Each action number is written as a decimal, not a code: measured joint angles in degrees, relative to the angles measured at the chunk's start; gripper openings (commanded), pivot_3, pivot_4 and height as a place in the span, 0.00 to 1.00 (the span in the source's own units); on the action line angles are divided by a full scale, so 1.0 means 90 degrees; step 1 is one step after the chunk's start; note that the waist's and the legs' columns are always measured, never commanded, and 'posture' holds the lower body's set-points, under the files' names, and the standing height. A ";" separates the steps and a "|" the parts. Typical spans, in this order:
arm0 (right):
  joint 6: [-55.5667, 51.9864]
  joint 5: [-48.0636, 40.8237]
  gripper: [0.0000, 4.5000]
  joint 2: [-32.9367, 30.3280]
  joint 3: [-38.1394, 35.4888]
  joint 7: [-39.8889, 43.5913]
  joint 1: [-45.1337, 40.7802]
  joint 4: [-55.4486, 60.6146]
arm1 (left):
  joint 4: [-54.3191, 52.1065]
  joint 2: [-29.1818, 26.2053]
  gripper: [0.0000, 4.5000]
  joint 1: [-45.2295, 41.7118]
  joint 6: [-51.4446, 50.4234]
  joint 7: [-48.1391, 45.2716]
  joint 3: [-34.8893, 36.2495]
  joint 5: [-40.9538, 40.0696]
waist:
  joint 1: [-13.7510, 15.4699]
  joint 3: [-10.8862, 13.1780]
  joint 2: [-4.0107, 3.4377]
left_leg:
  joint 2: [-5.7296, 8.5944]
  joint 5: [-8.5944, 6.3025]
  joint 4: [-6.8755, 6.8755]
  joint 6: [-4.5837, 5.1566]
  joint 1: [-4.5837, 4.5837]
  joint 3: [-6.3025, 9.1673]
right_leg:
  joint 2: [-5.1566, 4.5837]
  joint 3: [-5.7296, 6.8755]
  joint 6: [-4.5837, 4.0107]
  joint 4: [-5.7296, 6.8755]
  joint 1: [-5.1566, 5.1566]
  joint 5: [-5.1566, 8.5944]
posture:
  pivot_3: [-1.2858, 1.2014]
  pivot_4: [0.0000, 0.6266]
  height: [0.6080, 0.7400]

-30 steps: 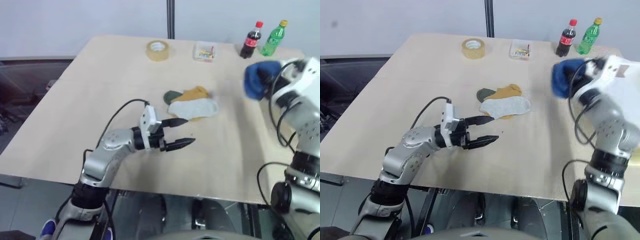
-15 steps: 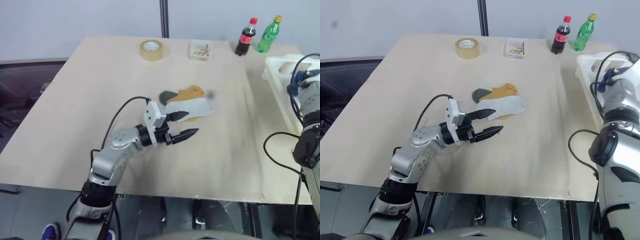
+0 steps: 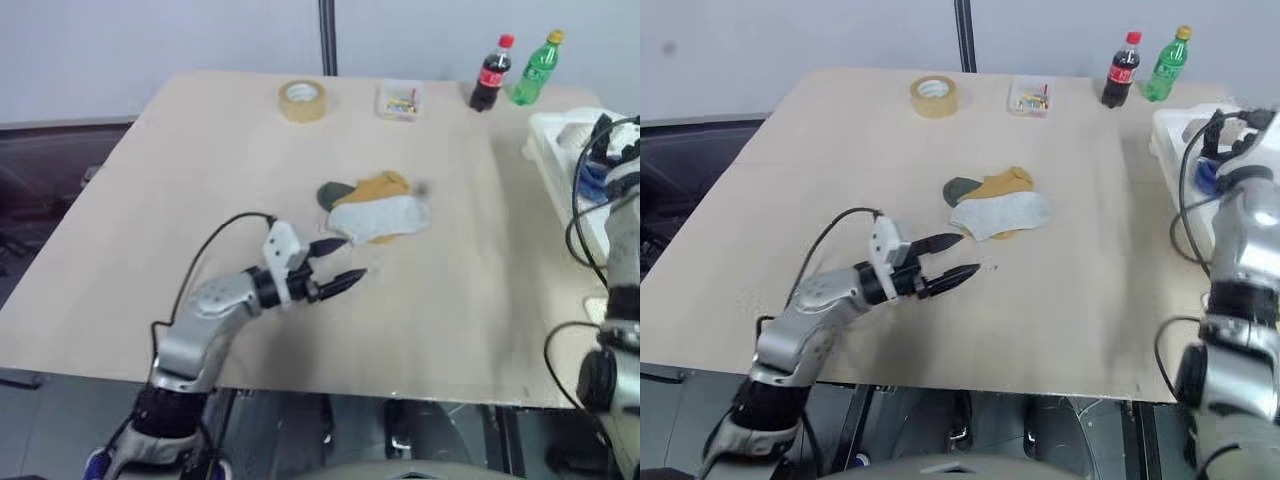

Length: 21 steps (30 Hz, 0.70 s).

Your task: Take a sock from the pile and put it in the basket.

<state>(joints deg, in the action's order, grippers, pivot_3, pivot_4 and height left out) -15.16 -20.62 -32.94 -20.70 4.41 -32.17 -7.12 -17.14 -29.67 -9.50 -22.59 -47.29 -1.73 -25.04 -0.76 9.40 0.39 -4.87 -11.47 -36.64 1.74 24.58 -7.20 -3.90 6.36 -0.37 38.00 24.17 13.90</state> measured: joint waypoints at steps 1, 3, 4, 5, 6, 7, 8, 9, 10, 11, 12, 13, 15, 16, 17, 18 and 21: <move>-0.0178 -0.0046 0.99 -0.0039 0.0068 0.0127 0.0189 0.0377 | 0.0000 -0.0084 0.78 0.0099 -0.0009 -0.0003 0.0116 0.0000 | -0.0009 0.0000 0.0000 | -0.0001 -0.0001 0.0000 0.0001 -0.0003 -0.0002 | 0.0000 -0.0002 0.0011 0.0000 0.0000 0.0006 | 0.52 0.24 1.00; -0.0725 -0.0360 0.99 -0.0256 0.0245 0.0606 0.0780 0.1437 | -0.0049 -0.0304 0.78 0.0390 -0.0019 -0.0050 0.0376 -0.0079 | 0.0000 -0.0001 0.0000 | -0.0004 -0.0016 -0.0001 0.0026 -0.0003 0.0001 | 0.0000 -0.0001 0.0021 -0.0002 -0.0001 0.0013 | 0.52 0.24 1.00; -0.1078 -0.0684 0.99 -0.0506 0.0333 0.1045 0.1253 0.2160 | -0.0105 -0.0389 0.78 0.0553 -0.0058 -0.0066 0.0544 -0.0198 | 0.0011 0.0000 0.0000 | -0.0009 -0.0017 -0.0001 0.0028 0.0003 0.0005 | -0.0003 0.0002 0.0021 -0.0002 0.0001 0.0014 | 0.52 0.24 1.00; -0.1342 -0.0960 0.99 -0.0745 0.0455 0.1455 0.1699 0.2760 | -0.0175 -0.0498 0.78 0.0744 -0.0086 -0.0106 0.0734 -0.0289 | 0.0024 -0.0001 0.0003 | -0.0016 -0.0018 -0.0001 0.0028 0.0006 0.0013 | -0.0003 0.0007 0.0020 -0.0005 0.0001 0.0015 | 0.52 0.24 1.00; -0.1548 -0.1180 0.99 -0.0916 0.0563 0.1783 0.2047 0.3186 | -0.0206 -0.0607 0.78 0.0905 -0.0102 -0.0146 0.0914 -0.0369 | 0.0028 -0.0001 0.0003 | -0.0017 -0.0018 -0.0002 0.0028 0.0003 0.0018 | -0.0002 0.0011 0.0019 -0.0008 -0.0004 0.0016 | 0.52 0.24 1.00; -0.1827 -0.1464 0.99 -0.1139 0.0600 0.2186 0.2513 0.3727 | -0.0268 -0.0735 0.78 0.1049 -0.0166 -0.0180 0.1133 -0.0490 | 0.0050 0.0000 0.0003 | -0.0015 -0.0018 -0.0002 0.0029 0.0009 0.0023 | -0.0006 0.0018 0.0019 -0.0008 -0.0002 0.0016 | 0.52 0.24 1.00; -0.2041 -0.1671 0.99 -0.1412 0.0601 0.2538 0.3034 0.4156 | -0.0384 -0.0877 0.78 0.1253 -0.0230 -0.0227 0.1379 -0.0609 | 0.0071 0.0000 0.0004 | -0.0015 -0.0019 -0.0002 0.0029 0.0012 0.0030 | -0.0009 0.0023 0.0019 -0.0012 -0.0003 0.0016 | 0.52 0.24 1.00; -0.2224 -0.1837 0.99 -0.1617 0.0585 0.2841 0.3491 0.4452 | -0.0452 -0.1045 0.78 0.1463 -0.0287 -0.0280 0.1644 -0.0695 | 0.0073 0.0001 0.0009 | -0.0015 -0.0019 -0.0002 0.0029 0.0006 0.0034 | -0.0009 0.0026 0.0020 -0.0016 -0.0012 0.0017 | 0.52 0.24 1.00; -0.2359 -0.1953 0.99 -0.1745 0.0519 0.3067 0.3848 0.4625 | -0.0506 -0.1175 0.78 0.1615 -0.0367 -0.0304 0.1897 -0.0796 | 0.0081 0.0002 0.0010 | -0.0014 -0.0020 -0.0008 0.0029 0.0010 0.0036 | -0.0012 0.0031 0.0022 -0.0017 -0.0010 0.0018 | 0.52 0.24 1.00; -0.2442 -0.1998 0.99 -0.1797 0.0462 0.3159 0.4015 0.4700 | -0.0537 -0.1257 0.78 0.1700 -0.0403 -0.0324 0.2059 -0.0870 | 0.0089 0.0002 0.0011 | -0.0014 -0.0020 -0.0013 0.0029 0.0010 0.0038 | -0.0013 0.0033 0.0022 -0.0017 -0.0011 0.0018 | 0.52 0.24 1.00; -0.2520 -0.2044 0.99 -0.1860 0.0281 0.3299 0.4296 0.4792 | -0.0597 -0.1400 0.78 0.1836 -0.0495 -0.0379 0.2334 -0.0995 | 0.0101 0.0003 0.0011 | -0.0015 -0.0021 -0.0026 0.0029 0.0011 0.0041 | -0.0014 0.0039 0.0008 -0.0013 -0.0013 0.0026 | 0.52 0.24 1.00; -0.2539 -0.2052 0.99 -0.1878 0.0218 0.3341 0.4365 0.4811 | -0.0614 -0.1444 0.78 0.1879 -0.0514 -0.0409 0.2414 -0.1004 | 0.0103 0.0003 0.0012 | -0.0015 -0.0022 -0.0027 0.0027 0.0010 0.0044 | -0.0015 0.0043 0.0002 -0.0014 -0.0015 0.0029 | 0.52 0.24 1.00; -0.2599 -0.2069 1.00 -0.2034 -0.0130 0.3592 0.4858 0.4965 | -0.0717 -0.1656 0.83 0.2081 -0.0635 -0.0494 0.2781 -0.1189 | 0.0139 0.0003 0.0013 | -0.0016 -0.0036 -0.0037 0.0002 0.0008 0.0056 | -0.0017 0.0048 -0.0003 -0.0012 -0.0017 0.0032 | 0.52 0.24 1.00; -0.2605 -0.2076 1.00 -0.2048 -0.0203 0.3656 0.4959 0.4996 | -0.0723 -0.1700 0.89 0.2103 -0.0685 -0.0526 0.2878 -0.1255 | 0.0152 0.0002 0.0013 | -0.0018 -0.0037 -0.0039 0.0001 0.0007 0.0060 | -0.0017 0.0051 -0.0003 -0.0012 -0.0019 0.0032 | 0.52 0.24 1.00; -0.2613 -0.2088 1.00 -0.2048 -0.0298 0.3738 0.5076 0.5029 | -0.0752 -0.1743 0.94 0.2124 -0.0776 -0.0562 0.2982 -0.1383 | 0.0168 0.0003 0.0012 | -0.0019 -0.0037 -0.0041 0.0001 0.0011 0.0064 | -0.0016 0.0054 -0.0003 -0.0011 -0.0018 0.0032 | 0.52 0.24 1.00; -0.2611 -0.2094 1.00 -0.2048 -0.0345 0.3807 0.5156 0.5041 | -0.0796 -0.1779 0.99 0.2165 -0.0823 -0.0587 0.3042 -0.1472 | 0.0176 0.0002 0.0013 | -0.0018 -0.0037 -0.0042 0.0001 0.0012 0.0066 | -0.0016 0.0055 -0.0003 -0.0012 -0.0019 0.0032 | 0.52 0.24 1.00; -0.2597 -0.2093 1.00 -0.2047 -0.0413 0.3963 0.5298 0.5060 | -0.0843 -0.1788 0.99 0.2212 -0.0926 -0.0588 0.3135 -0.1565 | 0.0181 0.0003 0.0013 | -0.0016 -0.0037 -0.0042 0.0001 0.0016 0.0067 | -0.0015 0.0057 -0.0004 -0.0012 -0.0018 0.0032 | 0.52 0.24 1.00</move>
<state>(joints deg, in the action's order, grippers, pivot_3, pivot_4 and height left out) -38.53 -39.45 -51.36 -24.42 40.08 15.52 38.42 -24.73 -45.76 10.40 -30.93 -52.58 26.48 -39.12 0.86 9.42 0.50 -5.02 -11.80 -37.01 1.75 24.72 -6.60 -4.04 6.88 -0.40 37.89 24.01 14.19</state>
